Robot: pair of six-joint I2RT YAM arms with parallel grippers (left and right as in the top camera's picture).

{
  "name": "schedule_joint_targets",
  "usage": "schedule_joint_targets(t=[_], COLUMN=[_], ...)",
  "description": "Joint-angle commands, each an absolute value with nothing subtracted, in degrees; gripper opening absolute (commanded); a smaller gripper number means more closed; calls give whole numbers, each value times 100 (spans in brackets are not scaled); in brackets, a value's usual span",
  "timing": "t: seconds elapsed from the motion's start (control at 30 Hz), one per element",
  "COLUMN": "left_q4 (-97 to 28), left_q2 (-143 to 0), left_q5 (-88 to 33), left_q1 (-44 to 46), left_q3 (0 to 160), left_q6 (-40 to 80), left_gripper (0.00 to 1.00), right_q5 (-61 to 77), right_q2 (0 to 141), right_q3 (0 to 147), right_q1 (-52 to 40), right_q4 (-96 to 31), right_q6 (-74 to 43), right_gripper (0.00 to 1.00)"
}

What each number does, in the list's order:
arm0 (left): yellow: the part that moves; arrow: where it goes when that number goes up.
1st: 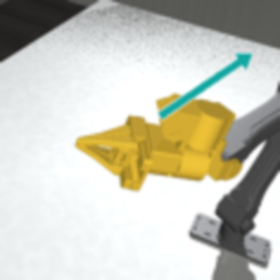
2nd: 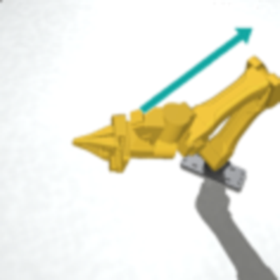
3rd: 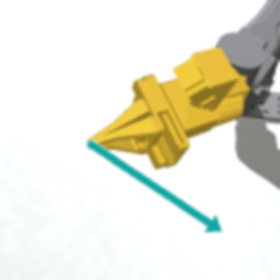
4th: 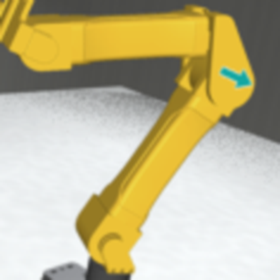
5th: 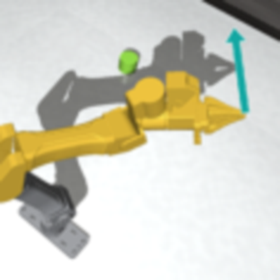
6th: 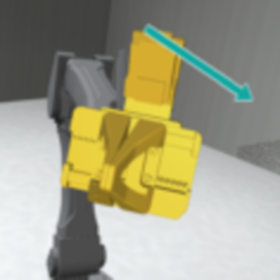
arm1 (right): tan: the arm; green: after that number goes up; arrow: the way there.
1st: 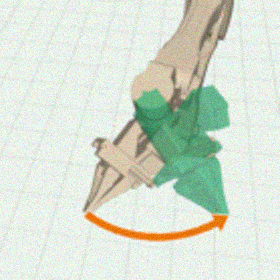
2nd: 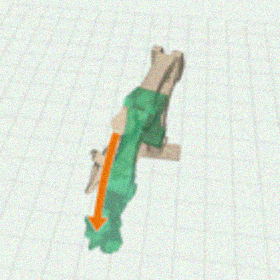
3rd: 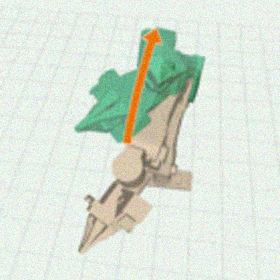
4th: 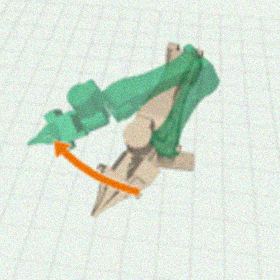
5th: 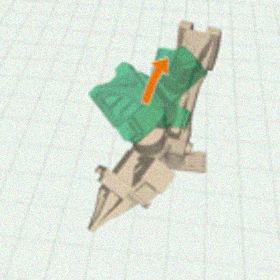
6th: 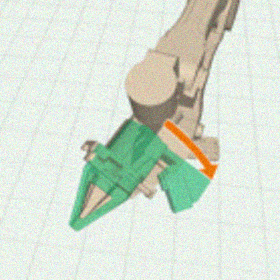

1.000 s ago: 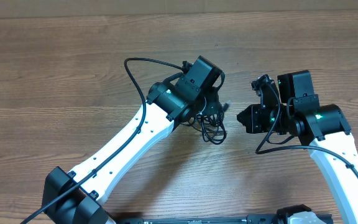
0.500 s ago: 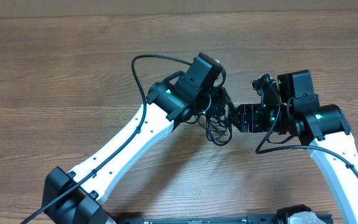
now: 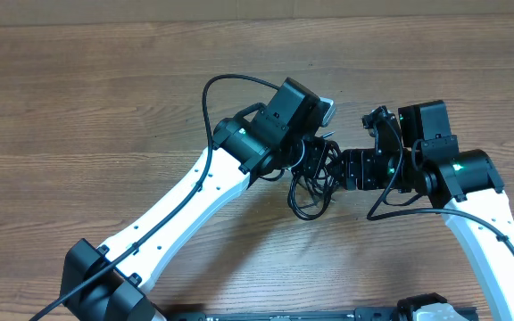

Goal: Untangle cables

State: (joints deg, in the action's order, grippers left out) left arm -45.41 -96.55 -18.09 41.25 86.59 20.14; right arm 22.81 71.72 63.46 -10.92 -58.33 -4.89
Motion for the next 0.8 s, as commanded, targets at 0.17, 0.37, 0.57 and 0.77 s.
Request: schedule_joint_targets(t=[0.17,0.37,0.57,0.77], left_q4=[-4499,-4466,-4403,-4405], left_q2=[-9620,-9620,-9620,-9620], left_q5=[-1929,-1962,-2316,-2545], left_q1=[4117,4117,4117,4117], left_q3=[8674,8674,8674,8674], left_q6=[1774,1776,1623,1393], left_gripper=[4,5,4,4], right_q5=[2145,2174,2165,2145], right_q2=[7083,7083,7102,7107], right_q3=[6521,6451,6370,6370], right_q1=[-1114,-1114,-1114,-1114], right_q4=[-5876,-6038,-6034,-5972], right_q6=[-399,169,207,204], right_gripper=[71,73,72,67])
